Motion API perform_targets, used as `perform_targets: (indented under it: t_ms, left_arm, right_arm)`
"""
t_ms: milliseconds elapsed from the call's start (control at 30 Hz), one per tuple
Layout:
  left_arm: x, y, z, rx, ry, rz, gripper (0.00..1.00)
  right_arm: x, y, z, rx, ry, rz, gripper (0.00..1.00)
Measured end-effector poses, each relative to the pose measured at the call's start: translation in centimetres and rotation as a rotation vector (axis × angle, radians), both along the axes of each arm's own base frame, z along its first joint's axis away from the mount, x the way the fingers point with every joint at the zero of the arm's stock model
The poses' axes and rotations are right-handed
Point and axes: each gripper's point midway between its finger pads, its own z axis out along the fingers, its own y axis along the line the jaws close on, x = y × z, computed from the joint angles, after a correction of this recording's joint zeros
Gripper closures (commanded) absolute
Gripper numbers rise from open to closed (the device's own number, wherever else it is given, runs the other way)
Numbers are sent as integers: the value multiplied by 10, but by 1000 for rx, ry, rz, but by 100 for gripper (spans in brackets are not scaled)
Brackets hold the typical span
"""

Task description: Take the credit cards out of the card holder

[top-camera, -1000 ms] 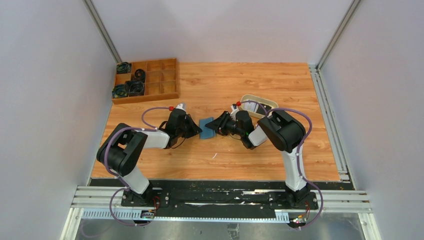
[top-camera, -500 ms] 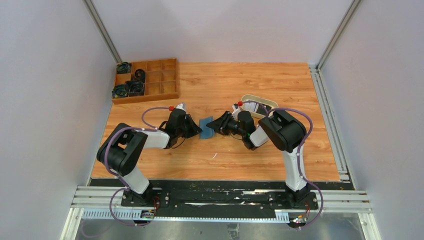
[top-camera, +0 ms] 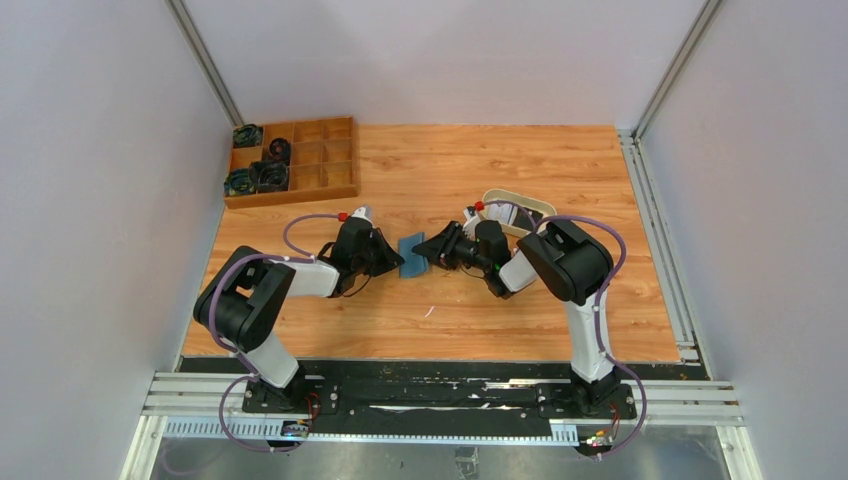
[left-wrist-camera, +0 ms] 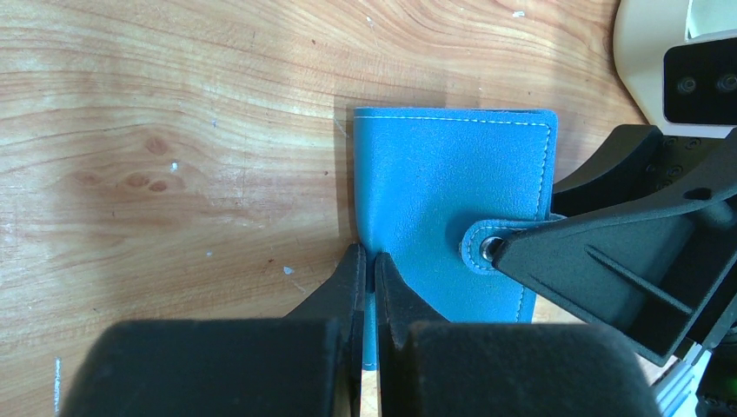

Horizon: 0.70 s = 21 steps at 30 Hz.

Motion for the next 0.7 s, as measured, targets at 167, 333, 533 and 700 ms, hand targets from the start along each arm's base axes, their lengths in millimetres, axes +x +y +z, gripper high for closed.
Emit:
perform_targets:
  t_ms: [167, 333, 533, 700]
  left_arm:
    - [0, 0, 0, 1, 0, 0, 100]
    - [0, 0, 0, 0, -2, 1, 100]
    - [0, 1, -1, 2, -3, 4, 100]
    - [1, 1, -1, 2, -5, 5, 100]
  right_arm:
    - [0, 1, 0, -3, -1, 4, 66]
    - [2, 3, -1, -16, -5, 11, 66]
    - [3, 5, -3, -32, -7, 18, 66]
    - [3, 7, -5, -53, -19, 28, 67]
